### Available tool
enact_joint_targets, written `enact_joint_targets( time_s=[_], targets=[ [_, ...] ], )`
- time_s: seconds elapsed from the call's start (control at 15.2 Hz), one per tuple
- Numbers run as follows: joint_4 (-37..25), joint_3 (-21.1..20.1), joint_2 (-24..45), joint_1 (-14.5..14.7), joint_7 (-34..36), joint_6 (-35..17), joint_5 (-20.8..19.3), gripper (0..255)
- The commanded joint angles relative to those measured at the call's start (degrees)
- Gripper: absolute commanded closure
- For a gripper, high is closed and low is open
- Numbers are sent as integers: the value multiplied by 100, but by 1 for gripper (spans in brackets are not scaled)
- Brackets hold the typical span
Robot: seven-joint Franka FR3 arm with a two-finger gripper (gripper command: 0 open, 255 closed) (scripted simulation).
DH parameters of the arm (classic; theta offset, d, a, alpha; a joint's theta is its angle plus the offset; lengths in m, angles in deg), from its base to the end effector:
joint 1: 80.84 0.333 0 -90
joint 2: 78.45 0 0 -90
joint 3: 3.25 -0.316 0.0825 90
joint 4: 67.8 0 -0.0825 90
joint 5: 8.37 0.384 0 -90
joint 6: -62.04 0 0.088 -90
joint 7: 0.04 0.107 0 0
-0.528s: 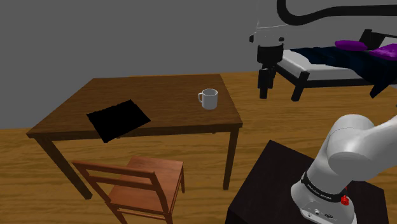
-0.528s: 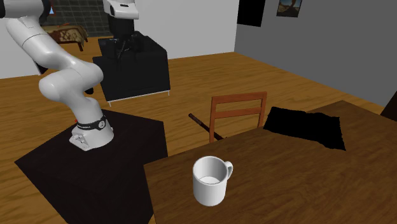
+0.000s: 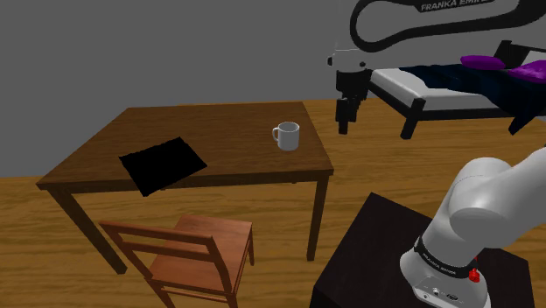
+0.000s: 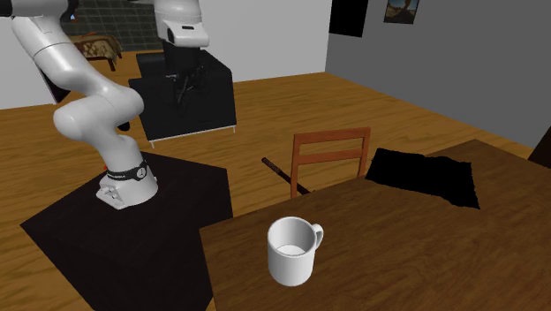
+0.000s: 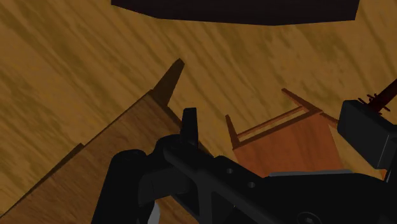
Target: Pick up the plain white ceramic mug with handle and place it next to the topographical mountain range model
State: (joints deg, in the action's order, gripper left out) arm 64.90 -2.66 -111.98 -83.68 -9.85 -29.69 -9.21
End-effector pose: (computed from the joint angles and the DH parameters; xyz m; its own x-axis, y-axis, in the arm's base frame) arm 0.3591 -0.0236 0.5447 0.9850 0.1145 -0.1291 0.1137 -0.9934 -0.0134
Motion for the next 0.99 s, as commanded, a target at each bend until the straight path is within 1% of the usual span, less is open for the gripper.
enact_joint_targets(
  time_s=[0.0, 0.46, 0.92],
  targets=[
    [-57, 107, 325, -49, -130, -329, -69, 0],
    [-589, 431, 1605, -186, -542, -1258, -170, 0],
    [-1485, 690, 2984, -310, -970, -1914, -73, 0]
  ],
)
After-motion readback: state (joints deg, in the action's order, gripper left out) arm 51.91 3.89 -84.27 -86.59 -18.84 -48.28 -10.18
